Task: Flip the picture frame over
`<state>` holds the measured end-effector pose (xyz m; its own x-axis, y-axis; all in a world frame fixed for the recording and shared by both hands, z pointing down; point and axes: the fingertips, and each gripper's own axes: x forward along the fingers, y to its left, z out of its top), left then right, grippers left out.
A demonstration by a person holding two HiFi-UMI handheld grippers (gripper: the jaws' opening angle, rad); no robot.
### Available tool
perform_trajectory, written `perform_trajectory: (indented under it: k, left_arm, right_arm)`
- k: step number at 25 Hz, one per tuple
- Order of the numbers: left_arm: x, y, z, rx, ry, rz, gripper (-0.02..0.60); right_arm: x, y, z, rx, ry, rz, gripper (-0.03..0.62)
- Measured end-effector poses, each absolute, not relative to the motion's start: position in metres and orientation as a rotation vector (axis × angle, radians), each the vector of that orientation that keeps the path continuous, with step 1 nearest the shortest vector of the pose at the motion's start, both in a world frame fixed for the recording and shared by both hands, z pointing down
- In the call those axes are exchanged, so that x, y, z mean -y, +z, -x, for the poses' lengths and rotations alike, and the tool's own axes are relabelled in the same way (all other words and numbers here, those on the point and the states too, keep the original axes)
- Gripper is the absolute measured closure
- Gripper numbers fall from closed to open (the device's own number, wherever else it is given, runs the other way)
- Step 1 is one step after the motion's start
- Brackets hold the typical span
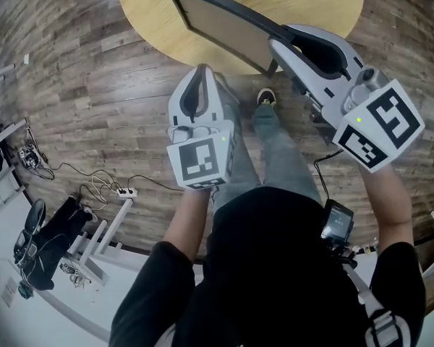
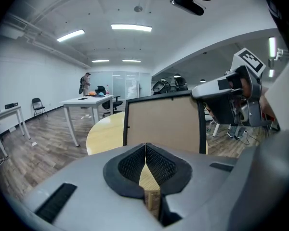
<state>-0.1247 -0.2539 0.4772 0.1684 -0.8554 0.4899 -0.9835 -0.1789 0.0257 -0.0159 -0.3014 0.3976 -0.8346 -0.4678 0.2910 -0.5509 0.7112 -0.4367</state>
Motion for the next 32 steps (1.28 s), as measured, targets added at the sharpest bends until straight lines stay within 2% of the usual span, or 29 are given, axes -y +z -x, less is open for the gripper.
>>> perform_trajectory:
  k: [5, 11, 21, 32]
  left_arm:
    - [0.254, 0.478, 0.126, 1.753, 0.53, -2.111, 0.557]
    - [0.253, 0.48, 0.128, 1.746, 0.531, -2.112, 0.558]
    - [0.262, 0.489, 0.122, 1.719, 0.546, -2.123, 0.558]
    - [0.266, 0.493, 0.107, 1.689, 0.557, -2.14, 0.558]
  right_arm:
    - [0.31, 0.423, 0.0, 2.69, 1.223, -0.855, 0.514]
    - [0.313, 0.449, -0.011, 2.606, 1.475, -0.89, 0.514]
    - [0.329, 0.488, -0.028, 2.562, 1.539, -0.934, 0.513]
    - [0.336, 0.538, -0.058, 2.391, 1.402, -1.087, 0.486]
